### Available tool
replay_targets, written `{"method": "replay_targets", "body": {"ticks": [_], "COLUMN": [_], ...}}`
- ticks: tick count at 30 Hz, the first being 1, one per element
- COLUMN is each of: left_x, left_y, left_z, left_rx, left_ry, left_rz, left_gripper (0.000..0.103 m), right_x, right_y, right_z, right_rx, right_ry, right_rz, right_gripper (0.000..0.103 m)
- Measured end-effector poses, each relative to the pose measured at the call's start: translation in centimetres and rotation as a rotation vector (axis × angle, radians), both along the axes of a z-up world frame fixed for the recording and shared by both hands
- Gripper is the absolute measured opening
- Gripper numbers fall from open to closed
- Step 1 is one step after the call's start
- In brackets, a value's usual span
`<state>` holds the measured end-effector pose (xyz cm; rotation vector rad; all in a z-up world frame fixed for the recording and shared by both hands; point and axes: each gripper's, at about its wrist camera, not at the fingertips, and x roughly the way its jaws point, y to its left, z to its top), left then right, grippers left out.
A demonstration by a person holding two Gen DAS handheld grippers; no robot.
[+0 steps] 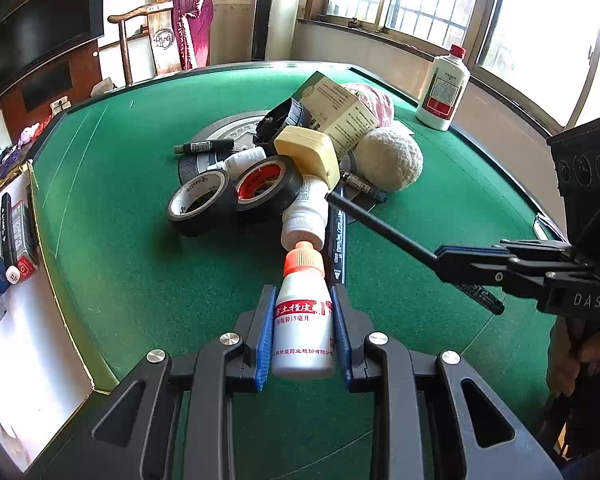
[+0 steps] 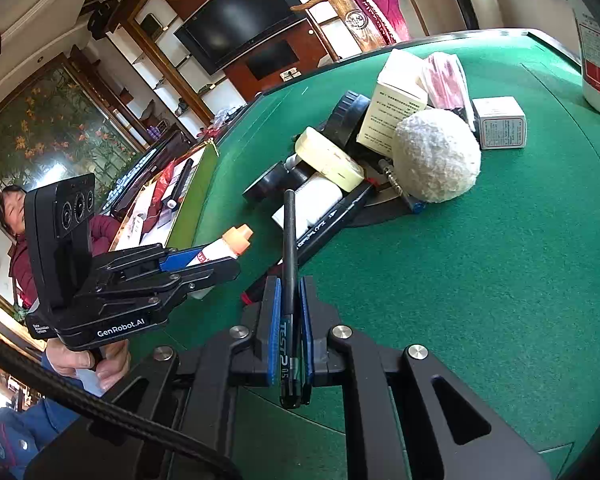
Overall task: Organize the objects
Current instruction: 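Lift the orange-capped bottle with the left gripper while the right lifts the black pen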
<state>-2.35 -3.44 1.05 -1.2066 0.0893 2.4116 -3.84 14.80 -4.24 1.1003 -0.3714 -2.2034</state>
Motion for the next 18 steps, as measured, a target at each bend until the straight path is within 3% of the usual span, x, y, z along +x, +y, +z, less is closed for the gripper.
{"method": "replay_targets", "body": {"ticks": [18], "left_x": [-0.1], "left_y": [-3.2], "left_z": [1.9], "left_rx": [0.062], "left_ry": [0.038], "left_rz": [0.072], "left_gripper": [0.023], "right_x": [0.1], "right_y": [-3.2], "right_z": [0.4], "right_rx": [-0.071], "right_ry": [-0.018], "right_rz": [0.028], "right_gripper": [0.008]}}
